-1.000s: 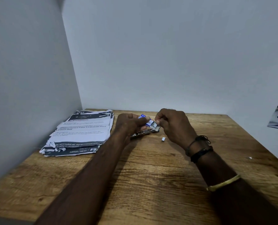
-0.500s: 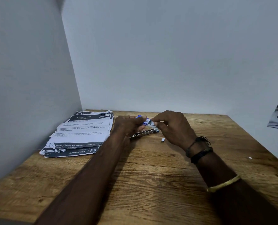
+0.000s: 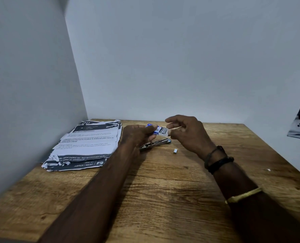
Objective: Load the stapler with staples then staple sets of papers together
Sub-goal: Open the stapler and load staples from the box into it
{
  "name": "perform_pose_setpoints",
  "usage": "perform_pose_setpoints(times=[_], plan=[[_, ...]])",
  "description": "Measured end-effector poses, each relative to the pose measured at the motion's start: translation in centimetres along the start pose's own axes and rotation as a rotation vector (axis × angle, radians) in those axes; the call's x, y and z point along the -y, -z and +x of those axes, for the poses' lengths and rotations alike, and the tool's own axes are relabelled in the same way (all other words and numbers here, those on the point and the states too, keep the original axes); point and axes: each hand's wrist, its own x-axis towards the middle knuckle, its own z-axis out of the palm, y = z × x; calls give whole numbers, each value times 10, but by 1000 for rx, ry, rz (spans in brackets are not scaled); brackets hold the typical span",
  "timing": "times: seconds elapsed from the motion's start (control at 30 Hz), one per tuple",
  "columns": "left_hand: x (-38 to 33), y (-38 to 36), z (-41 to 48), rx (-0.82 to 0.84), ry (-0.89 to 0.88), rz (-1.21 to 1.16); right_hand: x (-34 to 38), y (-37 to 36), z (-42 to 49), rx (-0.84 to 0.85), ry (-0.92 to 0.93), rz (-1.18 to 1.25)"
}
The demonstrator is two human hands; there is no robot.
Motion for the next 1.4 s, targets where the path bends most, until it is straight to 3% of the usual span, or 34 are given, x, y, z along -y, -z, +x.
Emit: perform_pose_setpoints(times=[0.23, 0.47, 0.9, 1.2, 1.3, 1.4], plan=[[0, -1, -4, 8, -5, -3, -5, -1, -1, -22, -28, 152], [2, 1, 1, 15, -32, 2, -1, -6, -4, -23, 92, -38], [8, 1, 5, 67, -132, 33, -4, -10, -5, -54, -58, 309], [10, 0, 2, 354, -89, 87, -11, -5, -2, -154, -110, 337], [15, -4, 1, 269, -154, 246, -12, -3, -2, -107, -151, 291], [16, -4, 0, 180, -145, 221, -14, 0, -1, -113, -202, 176]])
